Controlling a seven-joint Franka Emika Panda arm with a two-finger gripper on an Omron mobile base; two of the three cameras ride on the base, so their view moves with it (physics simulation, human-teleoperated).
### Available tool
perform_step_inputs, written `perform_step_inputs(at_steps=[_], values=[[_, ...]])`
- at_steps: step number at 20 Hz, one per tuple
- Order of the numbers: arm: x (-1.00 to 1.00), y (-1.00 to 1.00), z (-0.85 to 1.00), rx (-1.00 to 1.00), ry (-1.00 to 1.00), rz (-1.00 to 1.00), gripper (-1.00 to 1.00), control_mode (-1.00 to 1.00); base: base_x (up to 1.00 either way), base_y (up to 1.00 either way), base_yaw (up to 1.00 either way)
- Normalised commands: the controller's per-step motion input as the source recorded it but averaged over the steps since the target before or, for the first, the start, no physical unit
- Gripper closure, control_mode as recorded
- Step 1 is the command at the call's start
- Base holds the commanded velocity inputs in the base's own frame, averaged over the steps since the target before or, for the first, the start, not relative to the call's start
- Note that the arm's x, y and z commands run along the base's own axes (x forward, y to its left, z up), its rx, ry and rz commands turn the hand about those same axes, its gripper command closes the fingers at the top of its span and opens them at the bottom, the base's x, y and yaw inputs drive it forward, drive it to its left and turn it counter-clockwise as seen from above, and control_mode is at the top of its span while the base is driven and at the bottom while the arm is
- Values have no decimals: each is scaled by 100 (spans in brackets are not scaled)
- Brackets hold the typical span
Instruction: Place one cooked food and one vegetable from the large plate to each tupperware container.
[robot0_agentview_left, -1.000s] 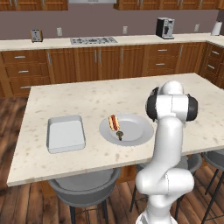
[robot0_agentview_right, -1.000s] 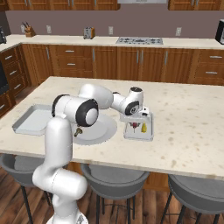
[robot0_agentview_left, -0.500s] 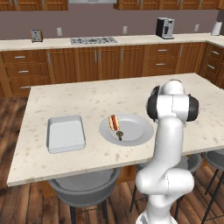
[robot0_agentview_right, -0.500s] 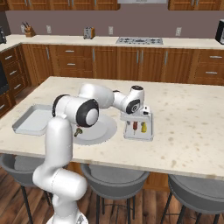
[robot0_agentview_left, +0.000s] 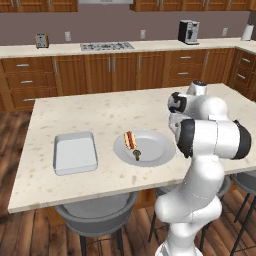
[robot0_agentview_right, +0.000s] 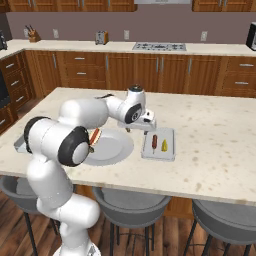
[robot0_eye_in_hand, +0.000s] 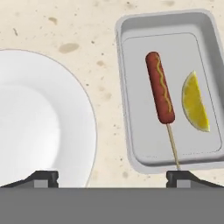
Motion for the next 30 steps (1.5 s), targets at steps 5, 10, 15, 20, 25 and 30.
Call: perform_step_inputs(at_steps=[5, 10, 15, 20, 25, 30], values=[[-35, 100, 15, 1, 12, -14, -100, -100, 0, 0, 0], [-56, 100, 38, 4, 21, -13, -100, -100, 0, 0, 0], [-20, 43, -21, 11, 13, 8, -100, -100, 0, 0, 0], [3, 66, -47, 0, 0, 18, -100, -100, 0, 0, 0], [11, 58, -39, 0, 2, 8, -100, -100, 0, 0, 0], [28, 0, -52, 0, 0, 3, -100, -100, 0, 0, 0]])
